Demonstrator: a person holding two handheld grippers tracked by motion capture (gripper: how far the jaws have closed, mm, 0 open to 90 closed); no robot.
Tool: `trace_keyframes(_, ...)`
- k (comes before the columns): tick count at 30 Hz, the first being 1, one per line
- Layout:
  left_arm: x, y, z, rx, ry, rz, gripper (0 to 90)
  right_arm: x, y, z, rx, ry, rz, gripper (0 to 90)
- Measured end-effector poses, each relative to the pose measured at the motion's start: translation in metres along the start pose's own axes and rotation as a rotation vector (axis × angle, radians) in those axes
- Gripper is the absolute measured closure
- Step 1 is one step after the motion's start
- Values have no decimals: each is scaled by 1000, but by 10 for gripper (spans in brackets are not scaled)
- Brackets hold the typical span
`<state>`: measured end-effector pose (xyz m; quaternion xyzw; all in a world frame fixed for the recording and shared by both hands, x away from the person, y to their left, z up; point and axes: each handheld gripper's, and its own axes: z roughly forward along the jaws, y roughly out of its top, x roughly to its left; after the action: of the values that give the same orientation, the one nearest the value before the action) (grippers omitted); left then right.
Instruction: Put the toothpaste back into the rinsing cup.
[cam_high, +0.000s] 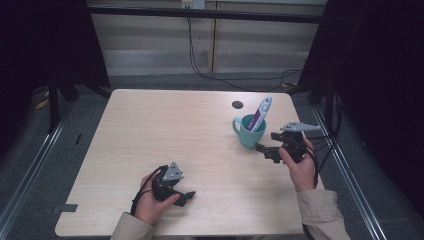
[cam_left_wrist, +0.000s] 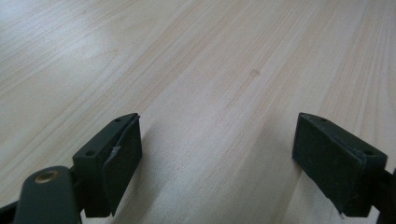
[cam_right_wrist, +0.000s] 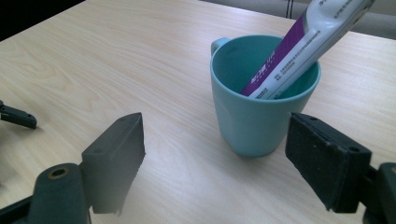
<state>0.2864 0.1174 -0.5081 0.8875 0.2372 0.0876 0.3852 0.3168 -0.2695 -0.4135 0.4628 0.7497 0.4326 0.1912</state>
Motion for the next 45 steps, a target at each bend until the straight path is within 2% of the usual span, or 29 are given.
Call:
trace_keyframes(12,0,0,0,0,0,0,157,3,-14,-8,6,24,9,196)
trace_keyframes(22,0,0,0,1,-1,-1,156,9,-27,-12,21,38,-5,196)
trace_keyframes(45,0,0,0,2,3,7,162,13,-65,-7,64,94,-2,196)
